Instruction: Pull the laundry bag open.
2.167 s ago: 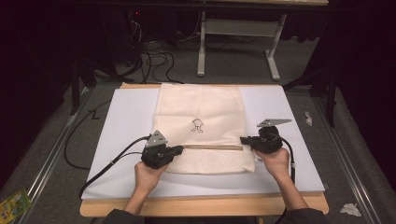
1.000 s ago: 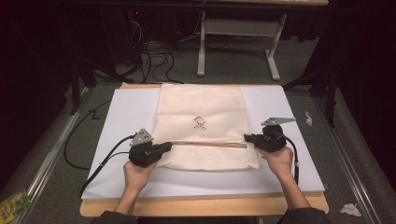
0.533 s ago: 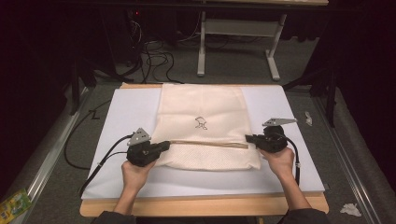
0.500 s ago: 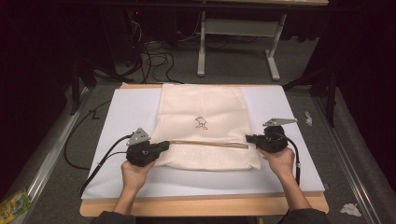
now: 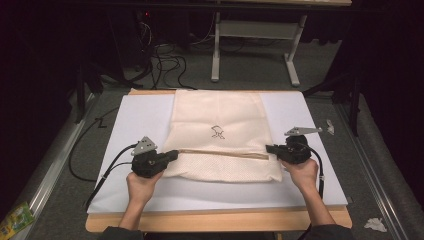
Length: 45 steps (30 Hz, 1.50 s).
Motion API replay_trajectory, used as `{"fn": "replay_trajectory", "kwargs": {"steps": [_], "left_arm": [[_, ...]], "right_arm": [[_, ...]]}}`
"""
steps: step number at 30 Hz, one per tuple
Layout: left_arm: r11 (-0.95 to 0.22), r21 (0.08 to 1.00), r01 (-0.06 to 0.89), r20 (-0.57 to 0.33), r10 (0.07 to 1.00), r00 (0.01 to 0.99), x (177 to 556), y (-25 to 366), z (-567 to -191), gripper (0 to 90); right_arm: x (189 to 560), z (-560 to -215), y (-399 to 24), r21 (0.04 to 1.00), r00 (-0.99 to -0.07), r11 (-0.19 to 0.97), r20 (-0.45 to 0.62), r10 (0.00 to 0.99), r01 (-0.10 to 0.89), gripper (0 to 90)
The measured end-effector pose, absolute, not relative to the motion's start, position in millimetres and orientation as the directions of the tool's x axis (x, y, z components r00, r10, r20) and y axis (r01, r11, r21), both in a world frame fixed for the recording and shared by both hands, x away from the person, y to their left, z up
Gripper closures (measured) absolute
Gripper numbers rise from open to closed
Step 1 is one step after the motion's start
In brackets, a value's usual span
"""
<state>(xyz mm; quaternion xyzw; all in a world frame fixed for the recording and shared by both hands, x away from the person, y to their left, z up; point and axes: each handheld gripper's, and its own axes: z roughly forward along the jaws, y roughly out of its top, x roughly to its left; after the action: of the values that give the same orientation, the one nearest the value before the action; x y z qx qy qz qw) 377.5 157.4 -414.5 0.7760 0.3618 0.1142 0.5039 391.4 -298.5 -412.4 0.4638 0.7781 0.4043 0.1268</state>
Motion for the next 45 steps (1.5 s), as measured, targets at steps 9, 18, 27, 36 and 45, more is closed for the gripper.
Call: {"fn": "replay_trajectory", "kwargs": {"steps": [9, 18, 27, 36, 45], "left_arm": [[-0.218, 0.868, 0.446, -0.189, 0.686, 0.703, 378, 162, -415, 87.3], [-0.198, 0.872, 0.448, -0.192, 0.703, 0.685, 377, 173, -413, 87.3], [-0.195, 0.870, 0.453, -0.197, 0.705, 0.682, 377, 173, -414, 87.3], [-0.192, 0.866, 0.461, -0.203, 0.709, 0.675, 378, 181, -414, 87.4], [-0.188, 0.863, 0.468, -0.198, 0.728, 0.657, 376, 191, -415, 87.5]], "right_arm": [[392, -413, -299, 0.743, -0.535, 0.249, 0.170, 0.828, 0.621, 87.9], [392, -412, -302, 0.744, -0.525, 0.239, 0.172, 0.833, 0.624, 87.9], [393, -413, -306, 0.741, -0.520, 0.234, 0.179, 0.835, 0.630, 87.9], [392, -413, -310, 0.742, -0.508, 0.230, 0.170, 0.844, 0.630, 87.9], [390, -414, -318, 0.743, -0.492, 0.221, 0.165, 0.855, 0.632, 88.0]]}}
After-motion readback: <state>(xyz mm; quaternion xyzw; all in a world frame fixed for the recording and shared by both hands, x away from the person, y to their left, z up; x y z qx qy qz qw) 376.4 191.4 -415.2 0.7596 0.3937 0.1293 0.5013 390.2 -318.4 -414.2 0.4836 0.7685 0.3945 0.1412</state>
